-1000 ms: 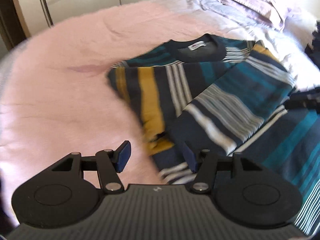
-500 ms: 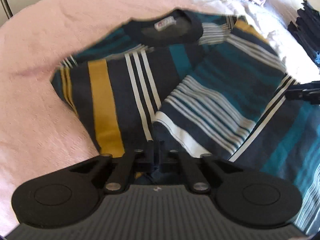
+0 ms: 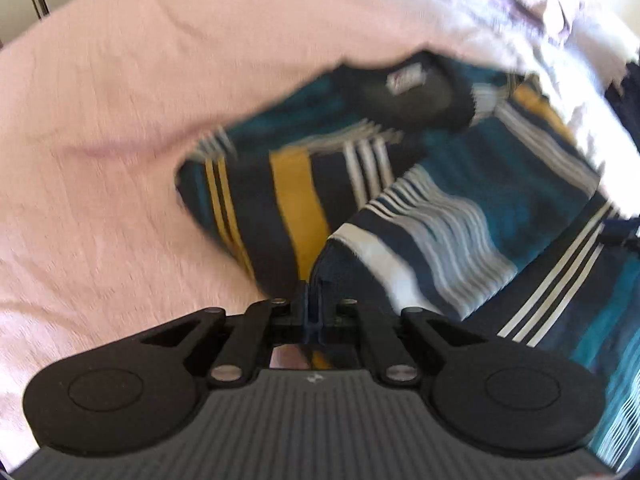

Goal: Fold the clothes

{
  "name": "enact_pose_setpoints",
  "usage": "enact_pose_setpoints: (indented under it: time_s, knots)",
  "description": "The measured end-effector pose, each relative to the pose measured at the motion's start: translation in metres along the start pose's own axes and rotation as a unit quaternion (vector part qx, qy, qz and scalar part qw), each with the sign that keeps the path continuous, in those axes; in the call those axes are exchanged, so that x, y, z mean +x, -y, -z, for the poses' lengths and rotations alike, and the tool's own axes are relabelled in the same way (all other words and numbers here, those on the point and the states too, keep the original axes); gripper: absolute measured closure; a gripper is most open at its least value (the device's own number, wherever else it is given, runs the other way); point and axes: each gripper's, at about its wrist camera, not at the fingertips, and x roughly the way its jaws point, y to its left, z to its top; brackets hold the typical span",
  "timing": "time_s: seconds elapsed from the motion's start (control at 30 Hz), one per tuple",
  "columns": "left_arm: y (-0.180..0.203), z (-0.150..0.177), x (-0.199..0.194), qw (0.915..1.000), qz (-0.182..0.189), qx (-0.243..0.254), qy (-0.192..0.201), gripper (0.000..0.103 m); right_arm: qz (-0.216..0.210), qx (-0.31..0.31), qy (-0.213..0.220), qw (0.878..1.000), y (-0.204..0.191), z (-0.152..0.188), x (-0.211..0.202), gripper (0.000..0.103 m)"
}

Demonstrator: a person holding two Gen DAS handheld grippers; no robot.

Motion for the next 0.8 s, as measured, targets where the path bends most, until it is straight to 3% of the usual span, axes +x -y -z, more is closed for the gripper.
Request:
enact_pose_setpoints:
  time_s: [0.13, 0.4, 0.47, 0.53, 0.57, 0.67, 0.8]
  knots:
    - [-0.005, 0.002, 0.004, 0.9998, -0.013, -0.004, 0.011, 0.093, 0.000, -0.003, -0.004, 1.000, -0.002, -0.004, 0.004, 0.042]
    - [-0.014, 0.004, -0.011, 0.9983, -0.048, -0.005, 0.032, 0.093, -0.002, -0.003, -0.010, 1.000, -0.005, -0.012, 0.012, 0.042]
    - [-0.012, 0.008, -0.022, 0.9978, -0.042, -0.016, 0.048, 0.093, -0.003, -0.003, -0.012, 1.000, -0.006, -0.014, 0.014, 0.042]
    - [-0.005, 0.013, -0.023, 0.9982, 0.001, -0.017, 0.058, 0.092, -0.003, -0.003, -0.013, 1.000, -0.007, -0.016, 0.016, 0.042]
    - [-0.001, 0.016, -0.024, 0.9976, 0.022, -0.017, 0.063, 0.087, -0.004, -0.004, -0.015, 1.000, -0.007, -0.016, 0.017, 0.042]
    - [0.017, 0.022, 0.004, 0.9992, 0.010, 0.034, 0.020, 0.087, -0.007, -0.009, -0.022, 1.000, -0.010, -0.010, 0.017, 0.041]
    - [0.021, 0.027, 0.023, 0.9989, -0.014, 0.045, 0.000, 0.086, -0.011, -0.015, -0.032, 0.999, -0.012, -0.001, 0.017, 0.032]
